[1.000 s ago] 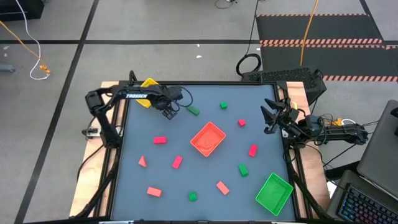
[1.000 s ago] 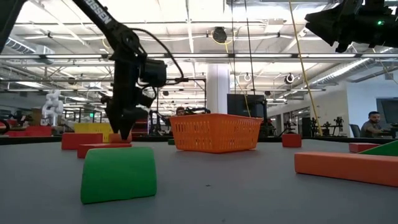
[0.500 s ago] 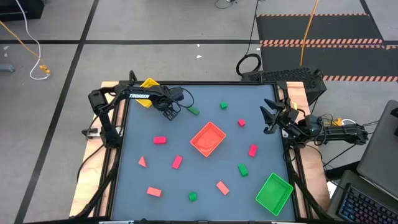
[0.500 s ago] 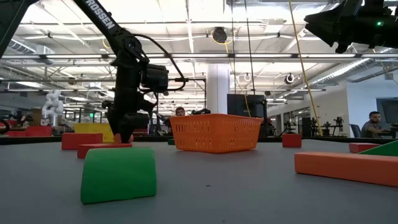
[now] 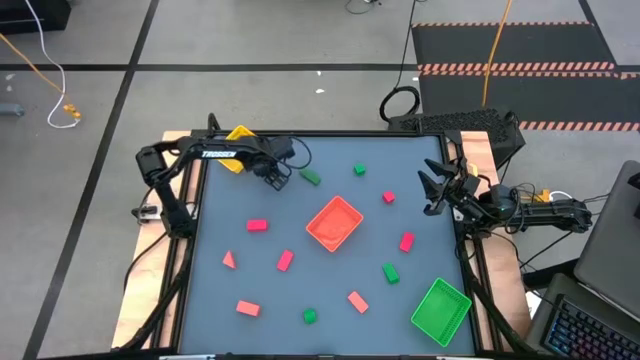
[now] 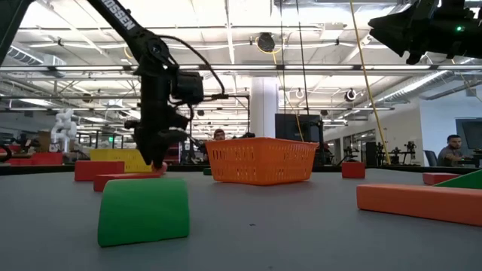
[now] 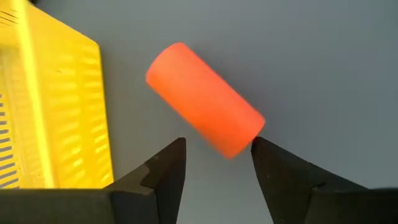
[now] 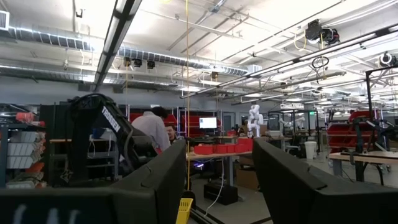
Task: Sort & place blocks by color
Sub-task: Put the orange block into the yellow bin
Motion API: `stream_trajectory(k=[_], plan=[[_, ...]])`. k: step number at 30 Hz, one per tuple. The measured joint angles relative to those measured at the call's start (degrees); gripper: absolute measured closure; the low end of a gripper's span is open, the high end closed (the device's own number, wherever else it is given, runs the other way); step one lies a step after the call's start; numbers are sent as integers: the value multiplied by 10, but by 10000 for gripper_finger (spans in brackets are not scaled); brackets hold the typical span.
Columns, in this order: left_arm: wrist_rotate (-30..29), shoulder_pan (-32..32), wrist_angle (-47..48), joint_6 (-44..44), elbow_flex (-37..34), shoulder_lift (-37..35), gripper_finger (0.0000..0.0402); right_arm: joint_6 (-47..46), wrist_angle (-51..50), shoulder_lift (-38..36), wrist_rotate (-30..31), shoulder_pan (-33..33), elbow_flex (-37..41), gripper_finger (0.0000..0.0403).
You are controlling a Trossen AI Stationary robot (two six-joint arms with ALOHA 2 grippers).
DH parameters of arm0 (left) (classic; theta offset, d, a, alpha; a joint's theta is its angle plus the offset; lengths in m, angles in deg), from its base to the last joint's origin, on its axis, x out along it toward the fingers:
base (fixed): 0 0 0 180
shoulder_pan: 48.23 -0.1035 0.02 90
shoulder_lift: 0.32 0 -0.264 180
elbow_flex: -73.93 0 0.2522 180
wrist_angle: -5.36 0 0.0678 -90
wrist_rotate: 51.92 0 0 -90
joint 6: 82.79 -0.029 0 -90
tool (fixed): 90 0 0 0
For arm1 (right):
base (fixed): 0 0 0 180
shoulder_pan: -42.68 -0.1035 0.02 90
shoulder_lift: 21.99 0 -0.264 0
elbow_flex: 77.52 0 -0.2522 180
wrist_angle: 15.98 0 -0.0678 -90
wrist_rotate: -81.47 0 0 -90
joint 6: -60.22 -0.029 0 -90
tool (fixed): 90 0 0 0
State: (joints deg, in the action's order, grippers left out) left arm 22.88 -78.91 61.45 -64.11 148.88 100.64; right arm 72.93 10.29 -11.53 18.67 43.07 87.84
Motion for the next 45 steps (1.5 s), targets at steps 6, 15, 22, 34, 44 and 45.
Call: stream_trajectory(k=[6,15,22,34,44,45], plan=[[0,-14,-2,29,1,-21,214,0,0,0,-1,0,0,220],[46,-34,-65,50,1,-18,153,0,0,0,-2,0,0,220],[63,-50,-84,67,1,-18,84,1,0,0,-2,0,0,220],[76,-61,-188,129,2,-14,53,4,5,0,-2,0,0,220],[64,-54,-256,150,3,72,53,6,12,0,-2,0,0,220],[61,-52,-262,150,3,77,53,6,12,0,-2,0,0,220]])
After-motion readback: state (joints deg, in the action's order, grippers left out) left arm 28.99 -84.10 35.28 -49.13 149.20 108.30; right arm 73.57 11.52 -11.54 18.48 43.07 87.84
